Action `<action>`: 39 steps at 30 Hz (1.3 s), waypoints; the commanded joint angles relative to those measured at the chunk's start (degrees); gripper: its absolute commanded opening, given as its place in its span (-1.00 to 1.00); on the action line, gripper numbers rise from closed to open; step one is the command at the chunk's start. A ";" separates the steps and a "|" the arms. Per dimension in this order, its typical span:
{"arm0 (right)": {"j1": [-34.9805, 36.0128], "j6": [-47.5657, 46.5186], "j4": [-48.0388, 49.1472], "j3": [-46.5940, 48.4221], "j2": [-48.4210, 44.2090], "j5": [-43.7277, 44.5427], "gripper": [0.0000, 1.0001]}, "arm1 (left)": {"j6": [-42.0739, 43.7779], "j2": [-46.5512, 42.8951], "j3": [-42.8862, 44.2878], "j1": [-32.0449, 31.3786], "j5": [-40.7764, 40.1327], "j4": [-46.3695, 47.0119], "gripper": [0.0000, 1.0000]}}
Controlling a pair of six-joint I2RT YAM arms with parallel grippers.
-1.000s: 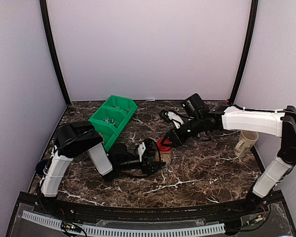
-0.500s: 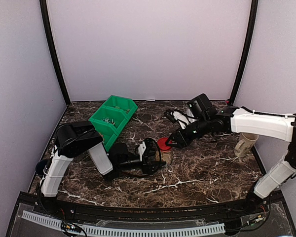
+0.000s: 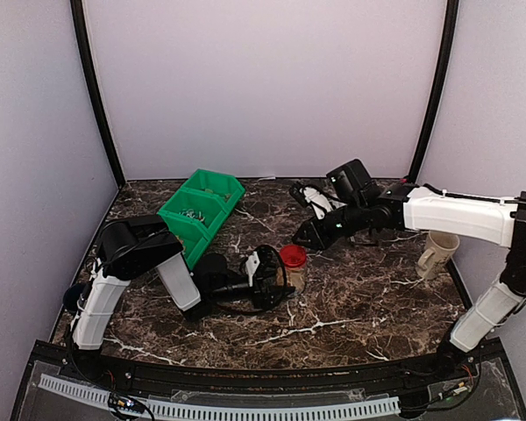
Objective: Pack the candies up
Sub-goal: Press the bottle lid onto the packing bottle.
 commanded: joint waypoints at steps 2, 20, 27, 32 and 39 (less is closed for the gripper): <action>-0.37 0.16 -0.67 -0.23 3.73 3.91 -0.60 | -0.77 1.46 0.00 0.38 -0.03 -5.88 0.39; -0.04 -3.41 -1.98 3.17 -0.45 -0.81 -0.19 | -0.84 1.55 0.23 0.38 0.16 -6.32 0.39; 0.09 -4.12 -1.57 5.88 1.64 -0.20 -0.14 | -0.73 1.74 0.72 0.38 1.01 -6.87 0.39; 0.77 -8.01 -2.84 6.10 3.92 -1.67 0.09 | -0.61 1.60 0.36 0.38 0.85 -6.51 0.39; 1.36 -11.87 -4.25 4.55 4.63 -2.01 0.29 | -0.66 1.89 0.95 0.38 1.26 -6.96 0.39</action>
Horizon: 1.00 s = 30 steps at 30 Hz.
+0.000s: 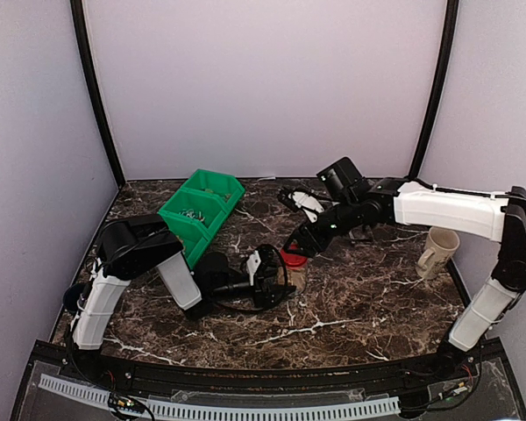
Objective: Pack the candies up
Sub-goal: Press the bottle lid onto the packing bottle.
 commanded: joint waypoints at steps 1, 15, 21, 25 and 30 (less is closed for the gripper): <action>0.48 -2.26 0.50 -0.22 0.78 -1.89 0.29 | -0.68 1.82 0.16 0.34 0.99 -6.13 0.39; 0.47 0.80 1.77 0.04 3.41 -5.09 0.13 | -0.68 1.79 0.06 0.32 0.72 -6.30 0.39; 0.43 1.57 1.70 -1.90 1.34 -5.22 0.02 | -0.81 1.86 0.11 0.34 0.18 -6.61 0.39; 0.34 1.67 0.59 -2.66 0.13 -5.52 0.02 | -1.01 1.85 0.19 0.43 -0.07 -6.54 0.39; -0.04 2.81 0.83 -4.39 -0.97 -5.67 0.02 | -1.92 1.85 0.03 0.75 -0.29 -6.37 0.39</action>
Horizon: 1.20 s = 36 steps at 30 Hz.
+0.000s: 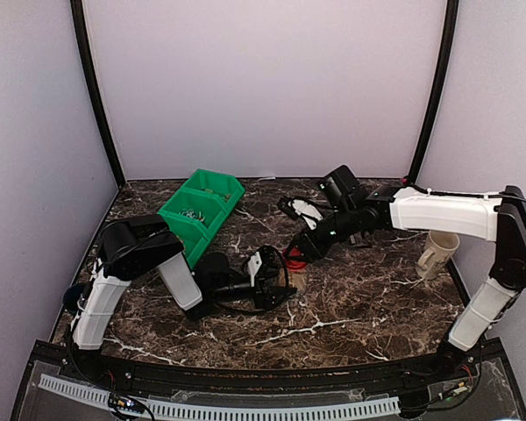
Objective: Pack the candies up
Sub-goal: Press the bottle lid onto the packing bottle, then screw the bottle lid onto the packing bottle.
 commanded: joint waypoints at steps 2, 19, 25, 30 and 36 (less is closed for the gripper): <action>-0.03 1.92 -1.02 -2.31 -3.19 -1.49 0.03 | -2.84 1.58 -0.41 1.06 -1.30 -6.05 0.38; -0.30 -0.61 -6.25 -4.41 -5.82 -1.50 0.06 | -3.11 1.69 -0.40 1.46 -1.16 -5.98 0.33; -0.30 -3.91 -8.54 -3.73 -8.23 3.38 0.28 | -1.99 1.32 -1.12 1.46 1.01 -4.91 0.30; -0.35 -8.87 -5.78 -4.48 -11.85 7.12 0.62 | -0.49 0.65 -2.45 1.46 5.38 -3.33 0.29; -0.35 -14.10 4.93 -10.37 -15.25 0.52 0.79 | 1.03 -0.47 -4.36 1.61 13.36 -1.77 0.31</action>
